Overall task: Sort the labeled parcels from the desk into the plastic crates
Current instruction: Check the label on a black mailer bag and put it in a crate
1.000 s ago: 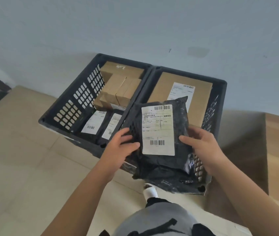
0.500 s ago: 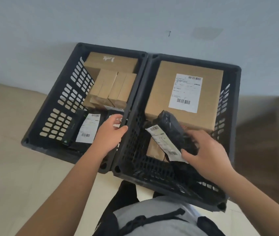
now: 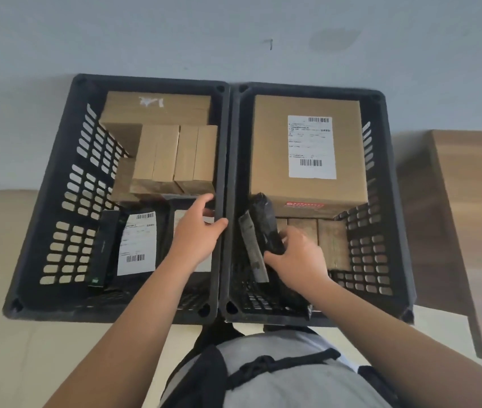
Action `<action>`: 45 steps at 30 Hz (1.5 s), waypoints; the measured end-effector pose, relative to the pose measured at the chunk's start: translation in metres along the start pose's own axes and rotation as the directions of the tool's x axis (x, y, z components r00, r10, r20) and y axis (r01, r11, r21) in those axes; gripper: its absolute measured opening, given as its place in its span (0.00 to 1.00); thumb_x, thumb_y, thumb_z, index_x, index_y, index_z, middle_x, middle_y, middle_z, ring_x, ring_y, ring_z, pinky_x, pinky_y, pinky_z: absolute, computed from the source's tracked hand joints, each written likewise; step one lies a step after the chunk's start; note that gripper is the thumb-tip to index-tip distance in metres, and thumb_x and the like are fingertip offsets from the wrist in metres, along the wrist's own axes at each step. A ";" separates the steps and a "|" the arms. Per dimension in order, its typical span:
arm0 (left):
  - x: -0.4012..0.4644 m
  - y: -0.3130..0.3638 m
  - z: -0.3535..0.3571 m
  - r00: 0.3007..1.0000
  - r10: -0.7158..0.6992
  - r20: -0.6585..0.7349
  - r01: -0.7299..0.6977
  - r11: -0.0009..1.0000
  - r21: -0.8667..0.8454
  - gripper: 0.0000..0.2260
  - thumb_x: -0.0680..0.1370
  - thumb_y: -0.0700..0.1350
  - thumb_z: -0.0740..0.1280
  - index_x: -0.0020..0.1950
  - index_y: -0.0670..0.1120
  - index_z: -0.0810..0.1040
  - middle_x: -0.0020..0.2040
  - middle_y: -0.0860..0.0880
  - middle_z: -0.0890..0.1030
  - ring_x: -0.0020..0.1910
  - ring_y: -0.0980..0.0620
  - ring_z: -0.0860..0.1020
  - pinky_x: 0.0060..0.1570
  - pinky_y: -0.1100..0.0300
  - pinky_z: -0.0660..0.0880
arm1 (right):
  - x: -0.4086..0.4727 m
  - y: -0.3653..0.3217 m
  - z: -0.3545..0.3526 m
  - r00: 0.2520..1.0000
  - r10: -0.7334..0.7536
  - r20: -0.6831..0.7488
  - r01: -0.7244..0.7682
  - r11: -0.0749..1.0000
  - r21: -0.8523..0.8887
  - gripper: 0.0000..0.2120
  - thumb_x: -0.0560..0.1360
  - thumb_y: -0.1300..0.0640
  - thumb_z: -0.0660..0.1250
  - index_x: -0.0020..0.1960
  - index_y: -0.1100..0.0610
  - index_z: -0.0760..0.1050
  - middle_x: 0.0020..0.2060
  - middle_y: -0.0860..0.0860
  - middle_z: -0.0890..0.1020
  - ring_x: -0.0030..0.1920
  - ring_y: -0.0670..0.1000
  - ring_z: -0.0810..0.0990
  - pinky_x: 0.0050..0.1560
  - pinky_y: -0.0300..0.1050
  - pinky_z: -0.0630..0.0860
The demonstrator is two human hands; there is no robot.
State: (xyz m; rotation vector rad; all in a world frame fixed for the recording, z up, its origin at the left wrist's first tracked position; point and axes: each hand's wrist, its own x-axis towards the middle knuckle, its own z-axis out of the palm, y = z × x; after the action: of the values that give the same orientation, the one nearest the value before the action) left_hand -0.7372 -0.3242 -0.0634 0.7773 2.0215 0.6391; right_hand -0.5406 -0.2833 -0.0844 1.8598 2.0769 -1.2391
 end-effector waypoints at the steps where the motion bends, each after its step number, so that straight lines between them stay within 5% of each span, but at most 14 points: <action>1: 0.000 -0.001 0.000 1.000 0.012 0.003 -0.012 1.000 0.004 0.27 0.82 0.46 0.69 0.80 0.55 0.64 0.75 0.48 0.72 0.70 0.45 0.75 0.67 0.46 0.76 | 0.002 -0.004 0.010 0.999 0.036 0.002 -0.036 0.999 0.036 0.17 0.76 0.48 0.73 0.60 0.51 0.72 0.50 0.47 0.79 0.44 0.47 0.80 0.33 0.36 0.70; 5: 0.004 -0.005 -0.003 0.999 0.027 0.017 -0.028 0.999 0.019 0.28 0.82 0.48 0.69 0.80 0.56 0.63 0.74 0.47 0.72 0.66 0.45 0.77 0.62 0.46 0.80 | 0.012 -0.017 0.042 0.989 0.146 0.002 -0.146 0.985 0.097 0.18 0.78 0.50 0.73 0.61 0.53 0.69 0.48 0.48 0.77 0.42 0.47 0.77 0.33 0.37 0.71; 8: 0.006 -0.006 -0.004 0.999 0.037 0.024 -0.038 0.999 0.036 0.27 0.82 0.48 0.69 0.79 0.55 0.63 0.73 0.48 0.72 0.66 0.46 0.76 0.61 0.52 0.79 | 0.024 -0.022 0.062 0.982 0.190 -0.001 -0.189 0.977 0.099 0.20 0.78 0.52 0.73 0.63 0.55 0.68 0.54 0.53 0.79 0.50 0.54 0.82 0.46 0.47 0.82; 11: 0.006 -0.007 -0.004 0.999 0.039 0.031 -0.040 0.999 0.034 0.27 0.82 0.48 0.69 0.80 0.55 0.63 0.73 0.48 0.72 0.64 0.48 0.76 0.62 0.50 0.80 | 0.037 -0.021 0.077 0.970 0.241 0.030 -0.243 0.965 0.095 0.23 0.78 0.54 0.73 0.67 0.57 0.67 0.59 0.56 0.79 0.55 0.58 0.82 0.53 0.52 0.83; 15: 0.004 -0.007 -0.002 0.999 0.033 0.023 -0.034 0.998 0.048 0.27 0.83 0.48 0.68 0.80 0.56 0.62 0.74 0.48 0.71 0.57 0.54 0.73 0.63 0.49 0.79 | 0.054 -0.018 0.093 0.969 0.242 0.050 -0.246 0.962 0.119 0.22 0.79 0.59 0.71 0.70 0.59 0.69 0.62 0.57 0.78 0.58 0.59 0.82 0.53 0.49 0.80; 20: 0.003 -0.004 -0.002 1.000 0.010 0.021 -0.011 0.999 0.042 0.27 0.83 0.48 0.68 0.80 0.57 0.62 0.75 0.49 0.71 0.58 0.51 0.78 0.61 0.47 0.81 | 0.064 -0.007 0.106 0.955 0.217 0.205 -0.239 0.967 0.093 0.12 0.79 0.59 0.71 0.61 0.58 0.76 0.52 0.55 0.83 0.53 0.56 0.83 0.56 0.52 0.83; 23: 0.001 -0.003 -0.002 1.000 -0.012 0.021 0.012 0.999 0.031 0.27 0.83 0.48 0.68 0.80 0.58 0.62 0.75 0.49 0.70 0.58 0.49 0.79 0.59 0.46 0.82 | 0.063 0.003 0.102 0.948 0.165 0.271 -0.218 0.959 0.181 0.14 0.78 0.59 0.73 0.61 0.55 0.74 0.47 0.49 0.79 0.51 0.52 0.81 0.48 0.46 0.80; 26: -0.001 -0.002 -0.001 1.000 -0.023 0.018 0.023 1.000 0.007 0.27 0.83 0.47 0.68 0.80 0.57 0.63 0.74 0.49 0.70 0.57 0.46 0.81 0.57 0.47 0.82 | 0.063 0.011 0.093 0.943 0.118 0.312 -0.188 0.961 0.203 0.17 0.77 0.59 0.74 0.63 0.54 0.73 0.57 0.53 0.79 0.50 0.50 0.78 0.43 0.41 0.76; 29: -0.003 -0.001 0.000 1.000 -0.024 0.004 0.024 1.000 -0.001 0.27 0.83 0.48 0.68 0.80 0.57 0.63 0.75 0.49 0.70 0.59 0.47 0.80 0.59 0.48 0.82 | 0.066 0.015 0.079 0.976 -0.031 0.214 0.023 0.999 0.037 0.34 0.75 0.58 0.76 0.77 0.52 0.65 0.72 0.53 0.70 0.68 0.55 0.73 0.64 0.51 0.78; 31: -0.004 0.000 0.001 1.000 -0.026 0.003 0.026 1.000 -0.008 0.27 0.83 0.48 0.67 0.80 0.58 0.63 0.77 0.49 0.69 0.64 0.49 0.77 0.64 0.46 0.79 | 0.070 0.016 0.071 0.951 -0.193 0.242 0.242 0.951 -0.191 0.47 0.73 0.54 0.78 0.83 0.50 0.53 0.81 0.52 0.57 0.81 0.59 0.55 0.80 0.60 0.59; 33: -0.004 0.000 0.002 0.999 -0.032 0.004 0.033 0.999 -0.021 0.27 0.84 0.48 0.67 0.80 0.57 0.62 0.78 0.50 0.68 0.64 0.54 0.73 0.67 0.46 0.77 | 0.077 0.016 0.069 0.896 -0.271 0.353 0.406 0.821 -0.400 0.58 0.71 0.46 0.79 0.84 0.50 0.40 0.84 0.50 0.43 0.83 0.58 0.39 0.82 0.63 0.43; 35: -0.004 0.000 0.002 0.999 -0.037 0.002 0.037 0.999 -0.030 0.27 0.84 0.48 0.67 0.81 0.57 0.62 0.78 0.50 0.68 0.64 0.53 0.72 0.68 0.48 0.76 | 0.084 0.018 0.073 0.866 -0.263 0.425 0.472 0.712 -0.521 0.64 0.69 0.40 0.79 0.83 0.52 0.34 0.83 0.51 0.35 0.82 0.56 0.32 0.81 0.64 0.38; 45: -0.005 -0.001 0.008 0.998 -0.056 -0.029 0.055 0.998 -0.042 0.26 0.84 0.47 0.67 0.81 0.58 0.62 0.79 0.51 0.67 0.76 0.47 0.69 0.72 0.47 0.71 | 0.102 0.034 0.092 0.860 -0.199 0.469 0.485 0.605 -0.632 0.70 0.66 0.33 0.77 0.81 0.57 0.28 0.81 0.53 0.31 0.81 0.56 0.29 0.80 0.68 0.36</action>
State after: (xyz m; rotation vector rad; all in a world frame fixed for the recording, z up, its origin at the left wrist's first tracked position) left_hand -0.7286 -0.3275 -0.0650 0.6888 2.0435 0.6614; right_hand -0.5763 -0.2608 -0.2193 0.8165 2.2791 -0.5295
